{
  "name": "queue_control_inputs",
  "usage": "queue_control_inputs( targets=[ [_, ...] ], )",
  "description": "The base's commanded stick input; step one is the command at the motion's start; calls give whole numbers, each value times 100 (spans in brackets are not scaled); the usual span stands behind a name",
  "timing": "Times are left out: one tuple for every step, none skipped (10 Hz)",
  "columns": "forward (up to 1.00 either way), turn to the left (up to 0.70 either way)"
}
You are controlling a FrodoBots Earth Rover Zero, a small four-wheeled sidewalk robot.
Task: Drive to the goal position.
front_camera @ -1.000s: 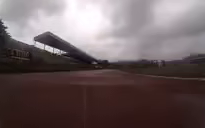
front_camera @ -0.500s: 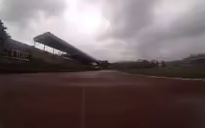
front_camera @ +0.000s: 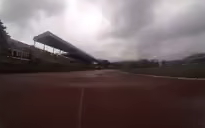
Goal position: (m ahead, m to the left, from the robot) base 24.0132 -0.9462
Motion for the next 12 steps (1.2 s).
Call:
queue_control_inputs(
  targets=[
    [50, 0],
    [50, 0],
    [50, 0],
    [50, 0],
    [50, 0],
    [50, 0],
    [50, 0],
    [50, 0],
    [50, 0],
    [50, 0],
    [50, 0],
    [50, 0]
  ],
)
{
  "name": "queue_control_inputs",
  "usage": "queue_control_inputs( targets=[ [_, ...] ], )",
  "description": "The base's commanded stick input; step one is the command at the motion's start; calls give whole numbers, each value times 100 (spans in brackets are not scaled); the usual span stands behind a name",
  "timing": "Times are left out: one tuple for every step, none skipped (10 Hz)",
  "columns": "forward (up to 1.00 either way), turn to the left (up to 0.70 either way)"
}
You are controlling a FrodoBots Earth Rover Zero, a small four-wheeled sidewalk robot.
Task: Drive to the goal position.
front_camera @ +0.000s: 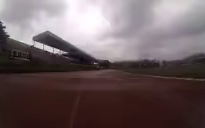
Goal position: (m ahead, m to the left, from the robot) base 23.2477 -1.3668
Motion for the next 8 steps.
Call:
queue_control_inputs(
  targets=[
    [50, 0],
    [50, 0],
    [50, 0],
    [50, 0],
    [50, 0],
    [50, 0],
    [50, 0],
    [50, 0]
  ],
)
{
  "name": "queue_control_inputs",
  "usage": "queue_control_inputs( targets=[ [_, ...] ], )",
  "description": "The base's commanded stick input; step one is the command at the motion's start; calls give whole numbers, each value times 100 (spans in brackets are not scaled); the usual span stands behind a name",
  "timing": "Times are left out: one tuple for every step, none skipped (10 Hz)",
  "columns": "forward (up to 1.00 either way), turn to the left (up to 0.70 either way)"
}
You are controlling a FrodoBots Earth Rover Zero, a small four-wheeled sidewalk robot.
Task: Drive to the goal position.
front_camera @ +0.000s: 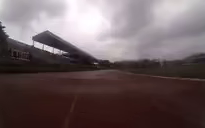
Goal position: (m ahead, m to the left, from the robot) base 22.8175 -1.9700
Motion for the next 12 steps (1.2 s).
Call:
queue_control_inputs(
  targets=[
    [50, 0],
    [50, 0],
    [50, 0],
    [50, 0],
    [50, 0],
    [50, 0],
    [50, 0],
    [50, 0],
    [50, 0],
    [50, 0],
    [50, 0],
    [50, 0]
  ],
)
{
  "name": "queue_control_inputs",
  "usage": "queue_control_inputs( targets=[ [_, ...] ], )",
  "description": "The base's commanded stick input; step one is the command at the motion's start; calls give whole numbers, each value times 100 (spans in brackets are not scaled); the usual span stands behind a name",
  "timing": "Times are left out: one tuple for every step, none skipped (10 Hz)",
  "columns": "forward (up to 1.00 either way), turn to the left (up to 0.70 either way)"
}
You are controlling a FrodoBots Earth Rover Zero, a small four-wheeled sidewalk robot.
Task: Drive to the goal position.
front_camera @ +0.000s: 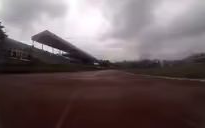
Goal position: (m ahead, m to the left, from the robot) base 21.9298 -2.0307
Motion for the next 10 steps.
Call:
queue_control_inputs(
  targets=[
    [50, 0],
    [50, 0],
    [50, 0],
    [50, 0],
    [50, 0],
    [50, 0],
    [50, 0],
    [50, 0],
    [50, 0],
    [50, 0]
  ],
)
